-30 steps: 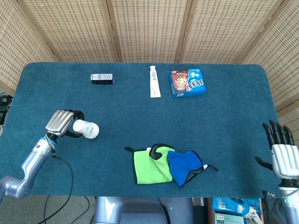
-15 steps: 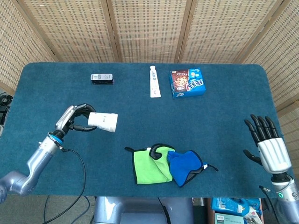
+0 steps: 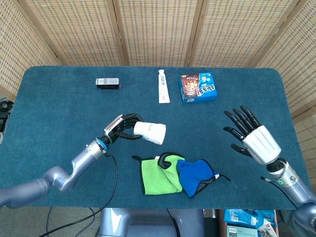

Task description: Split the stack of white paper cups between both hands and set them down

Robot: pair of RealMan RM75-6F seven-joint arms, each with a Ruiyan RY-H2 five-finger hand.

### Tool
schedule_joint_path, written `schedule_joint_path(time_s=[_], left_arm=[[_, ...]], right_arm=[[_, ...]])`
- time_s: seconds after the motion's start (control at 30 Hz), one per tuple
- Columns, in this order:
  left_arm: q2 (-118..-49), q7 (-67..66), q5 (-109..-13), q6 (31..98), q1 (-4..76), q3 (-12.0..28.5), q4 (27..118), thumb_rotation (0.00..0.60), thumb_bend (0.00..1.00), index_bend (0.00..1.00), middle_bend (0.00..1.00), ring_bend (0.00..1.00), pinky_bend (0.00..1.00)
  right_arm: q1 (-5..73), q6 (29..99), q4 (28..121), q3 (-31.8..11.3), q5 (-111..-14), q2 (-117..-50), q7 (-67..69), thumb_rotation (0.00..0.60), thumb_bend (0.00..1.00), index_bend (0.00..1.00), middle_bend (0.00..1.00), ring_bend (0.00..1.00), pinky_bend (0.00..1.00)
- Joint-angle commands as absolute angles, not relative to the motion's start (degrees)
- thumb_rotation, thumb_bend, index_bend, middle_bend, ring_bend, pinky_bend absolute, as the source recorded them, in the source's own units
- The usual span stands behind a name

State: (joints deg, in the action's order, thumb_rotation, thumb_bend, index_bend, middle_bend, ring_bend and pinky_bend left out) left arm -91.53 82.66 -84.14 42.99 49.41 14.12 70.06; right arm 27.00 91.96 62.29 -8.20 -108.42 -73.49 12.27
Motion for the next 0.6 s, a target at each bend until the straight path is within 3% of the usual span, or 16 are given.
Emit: schedule_joint_path(time_s=[0.03,0.6], left_arm=[[-93.0,81.9,-83.4,41.6,51.2,14.7,69.0,0.6,0.09,0.52,0.51,0.44,0.45],[-97.1,79.2,-80.9,37.8,56.0,15.8,67.0,0.6,0.09,0.52,0.51,0.44,0.45]], right_arm=[[29.7,90.7,63.1,-8.2,-109.6,-73.8,12.3,0.6,0.23,0.42,0.16,0.04,0.0],[40.6,86.7,63.7,-7.9,-113.5,-79.9,10.8,0.6,0.28,0.49,0.24,0.11,0.09]])
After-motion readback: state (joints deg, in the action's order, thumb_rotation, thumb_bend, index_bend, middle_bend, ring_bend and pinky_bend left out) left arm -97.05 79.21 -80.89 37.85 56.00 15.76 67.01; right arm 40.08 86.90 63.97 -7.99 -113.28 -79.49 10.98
